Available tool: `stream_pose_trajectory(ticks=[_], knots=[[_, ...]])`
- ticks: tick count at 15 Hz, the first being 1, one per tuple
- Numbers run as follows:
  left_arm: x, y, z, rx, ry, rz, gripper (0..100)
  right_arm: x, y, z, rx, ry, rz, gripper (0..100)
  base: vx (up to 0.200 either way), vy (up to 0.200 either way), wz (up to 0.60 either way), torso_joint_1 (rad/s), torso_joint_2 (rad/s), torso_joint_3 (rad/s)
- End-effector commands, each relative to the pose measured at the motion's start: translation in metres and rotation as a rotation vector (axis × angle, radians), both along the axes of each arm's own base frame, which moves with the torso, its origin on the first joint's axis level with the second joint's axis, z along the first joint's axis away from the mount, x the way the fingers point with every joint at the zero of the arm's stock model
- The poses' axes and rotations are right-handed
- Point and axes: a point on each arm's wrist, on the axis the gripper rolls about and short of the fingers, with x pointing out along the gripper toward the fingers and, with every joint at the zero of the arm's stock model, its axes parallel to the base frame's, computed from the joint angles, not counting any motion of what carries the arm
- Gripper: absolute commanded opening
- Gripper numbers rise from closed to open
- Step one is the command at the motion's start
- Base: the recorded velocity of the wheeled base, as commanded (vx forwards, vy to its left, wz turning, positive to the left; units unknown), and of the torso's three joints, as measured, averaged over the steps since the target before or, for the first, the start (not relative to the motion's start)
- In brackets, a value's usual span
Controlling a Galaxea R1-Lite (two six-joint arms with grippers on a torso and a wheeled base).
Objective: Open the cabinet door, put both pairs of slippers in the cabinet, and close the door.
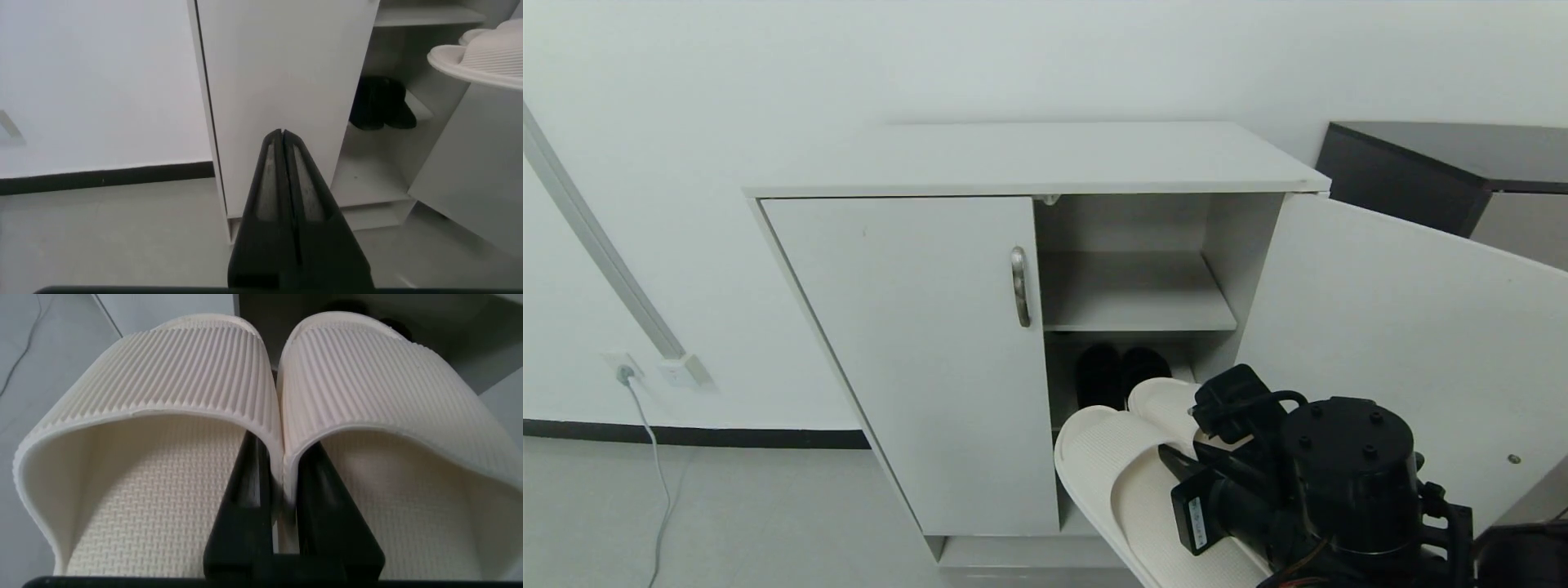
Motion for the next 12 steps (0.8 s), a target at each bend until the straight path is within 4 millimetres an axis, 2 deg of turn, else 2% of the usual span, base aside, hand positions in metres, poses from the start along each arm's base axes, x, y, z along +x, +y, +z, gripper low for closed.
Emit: stream_pose_trajectory(ticks=[1, 7, 12], knots=[[0.0001, 0.0, 0.0, 0.0, 0.001, 0.002, 0, -0.0001, -0.0001, 0.0004, 0.001, -0.001, 0.0, 0, 0.0, 0.0, 0.0, -0.09, 0.45, 0.359], [0.0001, 0.0, 0.0001, 0.0, 0.0, 0.002, 0, -0.0012, -0.0008, -0.0014, -0.005, 0.004, 0.002, 0, 0.0, 0.0, 0.0, -0.037, 0.42, 0.375], [0.0001, 0.0, 0.0, 0.0, 0.001, 0.002, 0, -0.0017, -0.0007, -0.0024, -0.007, 0.005, 0.003, 0, 0.0, 0.0, 0.0, 0.0, 0.07, 0.067]])
